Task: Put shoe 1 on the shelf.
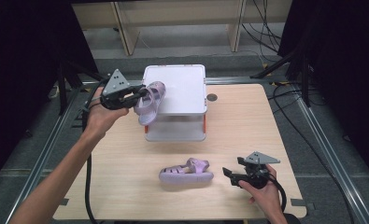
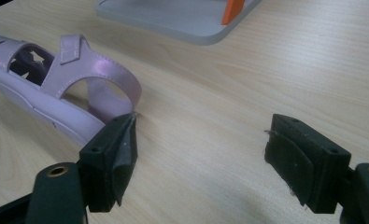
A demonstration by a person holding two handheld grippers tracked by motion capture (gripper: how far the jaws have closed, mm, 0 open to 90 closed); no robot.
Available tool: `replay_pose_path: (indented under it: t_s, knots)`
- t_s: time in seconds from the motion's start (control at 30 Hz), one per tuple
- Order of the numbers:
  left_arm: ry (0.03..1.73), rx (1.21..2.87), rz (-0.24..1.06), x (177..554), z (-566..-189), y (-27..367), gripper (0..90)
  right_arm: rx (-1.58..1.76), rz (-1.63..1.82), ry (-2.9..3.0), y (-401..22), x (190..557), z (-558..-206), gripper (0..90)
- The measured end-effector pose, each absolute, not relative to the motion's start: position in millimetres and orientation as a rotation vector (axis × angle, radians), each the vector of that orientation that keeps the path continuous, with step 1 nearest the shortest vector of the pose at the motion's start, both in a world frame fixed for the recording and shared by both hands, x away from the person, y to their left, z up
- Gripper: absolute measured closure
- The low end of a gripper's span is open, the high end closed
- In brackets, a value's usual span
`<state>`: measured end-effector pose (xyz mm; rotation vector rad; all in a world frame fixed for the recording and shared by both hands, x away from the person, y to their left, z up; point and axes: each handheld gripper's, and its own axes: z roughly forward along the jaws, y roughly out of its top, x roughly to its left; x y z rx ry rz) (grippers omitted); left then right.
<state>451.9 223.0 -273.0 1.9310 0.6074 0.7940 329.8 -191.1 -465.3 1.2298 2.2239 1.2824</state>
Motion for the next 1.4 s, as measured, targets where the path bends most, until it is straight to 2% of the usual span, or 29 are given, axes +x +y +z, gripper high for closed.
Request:
replay_pose_path:
  t_s: [0.5, 0.87, 1.1, 1.17, 1.4]
  knots:
    - [0.656, 1.989, 0.886, 516, -284, 200, 81.6, 1.231, 1.308, 2.242, -191, 330, -466, 25.0]
    - [0.617, 2.036, 0.948, 536, -292, 190, 81.7, 1.205, 1.288, 2.234, -191, 331, -467, 24.9]
    - [0.603, 2.065, 0.939, 539, -299, 186, 80.2, 1.226, 1.296, 2.238, -190, 331, -467, 24.9]
    - [0.597, 2.088, 0.947, 537, -299, 185, 78.2, 1.206, 1.3, 2.232, -191, 331, -467, 24.9]
    - [0.711, 2.067, 0.93, 535, -296, 185, 54.5, 1.212, 1.311, 2.243, -190, 331, -467, 24.9]
